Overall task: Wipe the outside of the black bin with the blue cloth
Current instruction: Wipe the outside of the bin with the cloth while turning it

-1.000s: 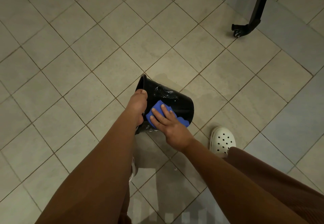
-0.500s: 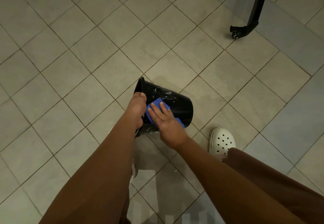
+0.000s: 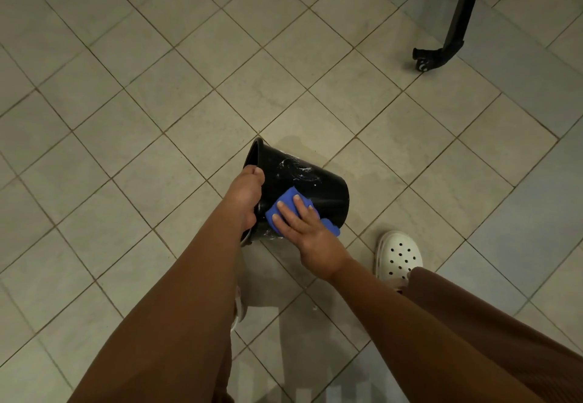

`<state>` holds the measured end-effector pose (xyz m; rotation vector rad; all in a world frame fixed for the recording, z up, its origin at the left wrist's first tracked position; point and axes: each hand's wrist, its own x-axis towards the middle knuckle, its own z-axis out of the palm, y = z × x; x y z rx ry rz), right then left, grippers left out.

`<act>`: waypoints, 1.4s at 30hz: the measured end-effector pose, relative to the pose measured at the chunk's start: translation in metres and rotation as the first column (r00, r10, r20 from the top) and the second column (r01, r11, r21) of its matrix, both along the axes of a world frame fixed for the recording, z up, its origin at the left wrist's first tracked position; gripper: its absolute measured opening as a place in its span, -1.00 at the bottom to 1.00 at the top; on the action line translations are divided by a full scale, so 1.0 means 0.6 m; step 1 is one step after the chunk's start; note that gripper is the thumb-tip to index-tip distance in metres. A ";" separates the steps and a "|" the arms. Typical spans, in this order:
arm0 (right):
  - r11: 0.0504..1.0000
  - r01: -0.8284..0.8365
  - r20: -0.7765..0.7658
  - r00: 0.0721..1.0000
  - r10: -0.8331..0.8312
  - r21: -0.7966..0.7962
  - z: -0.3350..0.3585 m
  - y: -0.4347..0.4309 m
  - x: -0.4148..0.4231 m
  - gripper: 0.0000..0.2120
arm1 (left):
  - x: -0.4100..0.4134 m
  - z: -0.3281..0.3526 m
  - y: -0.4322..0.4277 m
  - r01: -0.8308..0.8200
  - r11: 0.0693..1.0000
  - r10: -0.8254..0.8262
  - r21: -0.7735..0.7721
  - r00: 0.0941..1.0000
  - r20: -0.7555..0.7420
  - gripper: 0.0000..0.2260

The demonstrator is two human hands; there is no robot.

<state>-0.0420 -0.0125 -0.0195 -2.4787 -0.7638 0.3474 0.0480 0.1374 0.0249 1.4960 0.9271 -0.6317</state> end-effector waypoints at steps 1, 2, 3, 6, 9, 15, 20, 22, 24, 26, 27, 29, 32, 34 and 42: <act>0.999 -0.048 0.021 0.999 0.048 -0.005 0.006 0.007 0.002 -0.37 | -0.001 -0.001 0.000 0.005 1.000 -0.005 -0.010 1.000 -0.005 -0.78; 0.997 -0.083 0.031 0.996 0.083 -0.006 0.011 0.013 0.003 -0.40 | -0.002 0.000 -0.002 0.011 1.000 -0.011 -0.017 1.000 -0.009 -0.77; 0.995 -0.099 0.026 0.995 0.100 -0.008 0.014 0.018 0.004 -0.41 | -0.002 0.001 -0.003 0.020 1.000 -0.020 -0.022 1.000 -0.009 -0.76; 0.998 -0.070 -0.009 0.997 0.070 0.002 0.018 0.025 0.011 -0.44 | 0.003 -0.001 -0.001 0.029 0.999 -0.029 -0.032 1.000 0.004 -0.75; 0.999 0.044 -0.090 0.995 -0.042 0.029 0.024 0.031 0.019 -0.42 | 0.011 -0.004 0.000 0.028 0.999 -0.028 -0.023 0.999 0.021 -0.77; 0.994 0.102 -0.107 0.989 -0.097 0.044 0.020 0.024 0.020 -0.27 | 0.002 -0.002 -0.002 -0.008 1.000 0.009 -0.015 1.000 0.017 -0.78; 1.000 0.026 -0.087 0.996 -0.025 0.007 0.025 0.018 0.029 -0.28 | 0.000 0.007 -0.005 -0.020 0.998 0.021 -0.057 1.000 0.019 -0.74; 0.995 0.101 -0.148 0.984 -0.101 -0.009 0.030 0.026 0.041 -0.28 | 0.000 0.009 -0.006 -0.033 0.997 0.034 -0.067 0.999 0.011 -0.72; 0.982 0.181 -0.209 0.959 -0.189 -0.054 0.030 0.032 0.049 -0.27 | -0.001 0.011 -0.010 -0.039 0.997 0.040 -0.064 0.999 0.003 -0.74; 0.952 0.277 -0.256 0.918 -0.302 -0.128 0.030 0.032 0.051 -0.25 | -0.002 0.019 -0.014 -0.046 0.998 0.045 -0.053 0.999 -0.011 -0.76; 0.930 0.323 -0.271 0.892 -0.361 -0.175 0.032 0.031 0.050 -0.24 | -0.003 0.022 -0.016 -0.046 0.998 0.045 -0.045 0.999 -0.011 -0.76; 0.901 0.363 -0.272 0.865 -0.421 -0.238 0.040 0.036 0.042 -0.25 | -0.004 0.026 -0.019 -0.024 1.000 0.024 -0.016 1.000 -0.006 -0.76; 0.933 0.321 -0.266 0.896 -0.355 -0.165 0.049 0.050 0.031 -0.27 | -0.005 0.026 -0.020 0.003 1.000 -0.003 0.017 1.000 -0.011 -0.71; 0.960 0.258 -0.252 0.927 -0.279 -0.112 0.044 0.043 0.036 -0.27 | -0.005 0.029 -0.022 0.005 1.000 -0.005 0.026 1.000 -0.011 -0.73; 0.895 0.401 -0.451 0.774 -0.445 -0.194 0.025 -0.001 0.065 -0.18 | -0.007 0.021 -0.020 0.004 0.996 0.002 0.087 0.997 -0.076 -0.66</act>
